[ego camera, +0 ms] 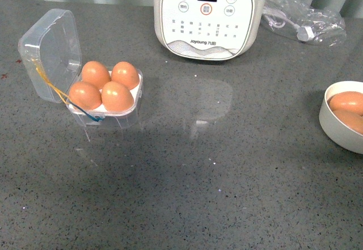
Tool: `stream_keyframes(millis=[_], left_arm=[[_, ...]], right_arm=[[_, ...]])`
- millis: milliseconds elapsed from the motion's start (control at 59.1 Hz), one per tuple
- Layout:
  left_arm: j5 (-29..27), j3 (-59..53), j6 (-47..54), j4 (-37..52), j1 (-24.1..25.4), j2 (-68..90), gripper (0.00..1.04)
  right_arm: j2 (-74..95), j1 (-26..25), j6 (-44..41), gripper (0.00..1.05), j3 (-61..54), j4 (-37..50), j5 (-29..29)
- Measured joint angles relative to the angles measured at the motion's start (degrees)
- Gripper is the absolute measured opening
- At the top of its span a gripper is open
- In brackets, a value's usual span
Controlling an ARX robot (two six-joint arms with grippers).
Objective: Put egg into box
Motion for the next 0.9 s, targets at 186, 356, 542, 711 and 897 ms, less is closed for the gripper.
stream_keyframes(millis=[186,356,542,711,897], left_arm=[[0.0,0.0,0.0,0.0,0.0,0.0,0.98],[0.0,0.0,0.0,0.0,0.0,0.0,0.98],[0.0,0.0,0.0,0.0,0.0,0.0,0.98],[0.0,0.0,0.0,0.0,0.0,0.0,0.98],[0.0,0.0,0.0,0.0,0.0,0.0,0.98]], right_arm=[[-6.3,0.0,0.0,0.03,0.0,-5.9,0.0],[-10.4,0.0,0.0,0.03,0.0,-9.9,0.0],[-14.2,0.0,0.0,0.03,0.0,-13.7,0.0],[-17.0,0.0,0.0,0.03,0.0,-16.4,0.0],[-19.6,0.0,0.0,0.03,0.0,-19.0,0.0]])
